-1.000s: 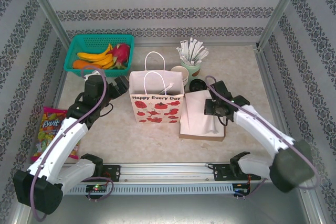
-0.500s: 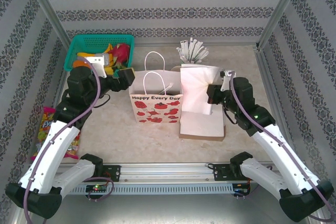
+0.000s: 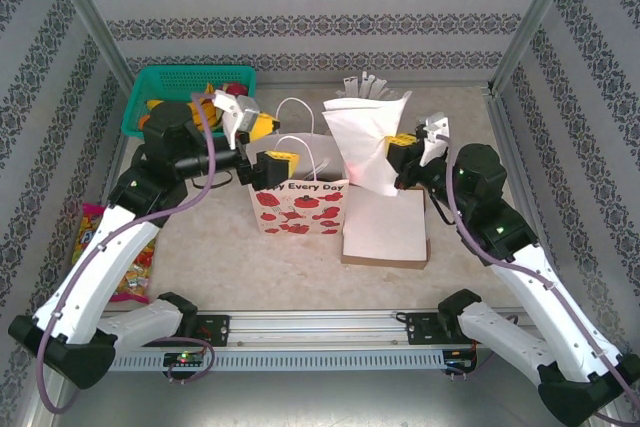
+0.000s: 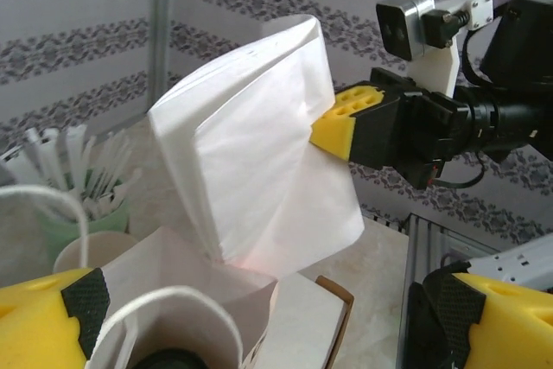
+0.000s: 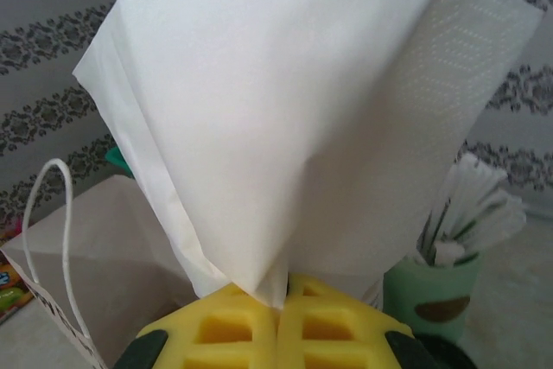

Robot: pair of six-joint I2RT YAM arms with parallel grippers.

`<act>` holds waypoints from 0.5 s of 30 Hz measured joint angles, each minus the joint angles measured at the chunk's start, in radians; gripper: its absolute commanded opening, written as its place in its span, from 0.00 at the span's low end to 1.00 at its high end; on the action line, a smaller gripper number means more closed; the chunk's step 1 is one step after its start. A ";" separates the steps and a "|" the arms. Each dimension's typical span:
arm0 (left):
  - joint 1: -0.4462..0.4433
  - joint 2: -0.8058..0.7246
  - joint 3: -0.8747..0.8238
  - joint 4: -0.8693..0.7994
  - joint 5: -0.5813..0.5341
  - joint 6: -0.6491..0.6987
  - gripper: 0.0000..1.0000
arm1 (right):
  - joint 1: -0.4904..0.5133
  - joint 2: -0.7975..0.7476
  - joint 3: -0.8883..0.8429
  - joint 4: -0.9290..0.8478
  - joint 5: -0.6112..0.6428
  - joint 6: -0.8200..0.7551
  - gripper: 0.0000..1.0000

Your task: Pack the takeout coffee

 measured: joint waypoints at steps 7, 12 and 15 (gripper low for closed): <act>-0.044 0.092 0.060 -0.004 -0.064 0.048 1.00 | 0.040 0.050 0.055 0.056 -0.022 -0.176 0.00; -0.063 0.146 0.101 -0.008 -0.146 0.085 1.00 | 0.060 0.092 0.123 0.059 -0.089 -0.266 0.00; -0.064 0.178 0.140 -0.007 -0.188 0.103 1.00 | 0.069 0.121 0.167 0.056 -0.138 -0.300 0.00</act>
